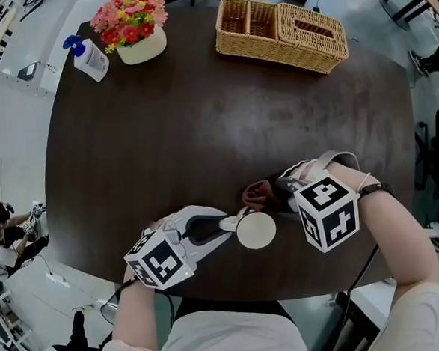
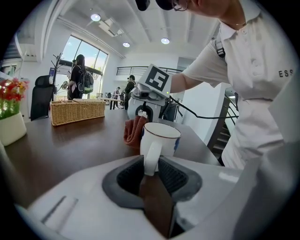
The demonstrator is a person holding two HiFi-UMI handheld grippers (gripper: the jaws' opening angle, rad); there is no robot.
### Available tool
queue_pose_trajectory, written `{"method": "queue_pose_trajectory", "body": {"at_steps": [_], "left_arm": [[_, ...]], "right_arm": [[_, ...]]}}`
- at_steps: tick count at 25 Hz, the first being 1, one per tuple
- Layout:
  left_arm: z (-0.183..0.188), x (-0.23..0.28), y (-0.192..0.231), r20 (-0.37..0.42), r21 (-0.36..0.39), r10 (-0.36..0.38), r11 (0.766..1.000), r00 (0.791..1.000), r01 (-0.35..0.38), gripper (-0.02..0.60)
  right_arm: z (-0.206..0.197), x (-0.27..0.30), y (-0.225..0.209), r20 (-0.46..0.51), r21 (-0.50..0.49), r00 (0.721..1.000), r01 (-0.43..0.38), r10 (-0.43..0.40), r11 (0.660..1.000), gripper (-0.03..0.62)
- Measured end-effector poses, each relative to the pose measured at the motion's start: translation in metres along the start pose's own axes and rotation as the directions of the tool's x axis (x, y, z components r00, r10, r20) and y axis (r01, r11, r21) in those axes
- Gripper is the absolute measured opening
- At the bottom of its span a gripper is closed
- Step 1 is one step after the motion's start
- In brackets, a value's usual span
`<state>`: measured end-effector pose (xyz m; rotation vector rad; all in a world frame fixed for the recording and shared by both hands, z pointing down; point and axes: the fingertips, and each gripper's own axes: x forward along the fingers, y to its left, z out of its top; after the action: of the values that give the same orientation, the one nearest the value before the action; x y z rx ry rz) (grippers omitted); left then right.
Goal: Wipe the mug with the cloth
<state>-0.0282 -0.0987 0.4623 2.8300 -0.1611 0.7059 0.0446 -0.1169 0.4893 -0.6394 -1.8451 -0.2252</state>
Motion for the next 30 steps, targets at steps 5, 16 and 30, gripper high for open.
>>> {"method": "queue_pose_trajectory", "body": {"at_steps": [5, 16, 30], "left_arm": [[-0.002, 0.0, -0.001, -0.01, -0.023, 0.032, 0.999, 0.999, -0.032, 0.084], [-0.007, 0.005, -0.01, -0.053, 0.027, 0.122, 0.992, 0.991, -0.121, 0.084], [0.015, 0.007, -0.008, 0.154, 0.107, 0.107, 0.986, 0.982, -0.124, 0.083]], "right_arm": [[-0.007, 0.009, 0.013, 0.072, 0.159, 0.997, 0.03, -0.042, 0.987, 0.077], [-0.005, -0.019, 0.023, 0.34, 0.667, 0.846, 0.091, -0.411, 0.739, 0.078], [0.009, -0.033, 0.043, 0.359, 0.897, 0.531, 0.03, -0.768, 0.44, 0.08]]}}
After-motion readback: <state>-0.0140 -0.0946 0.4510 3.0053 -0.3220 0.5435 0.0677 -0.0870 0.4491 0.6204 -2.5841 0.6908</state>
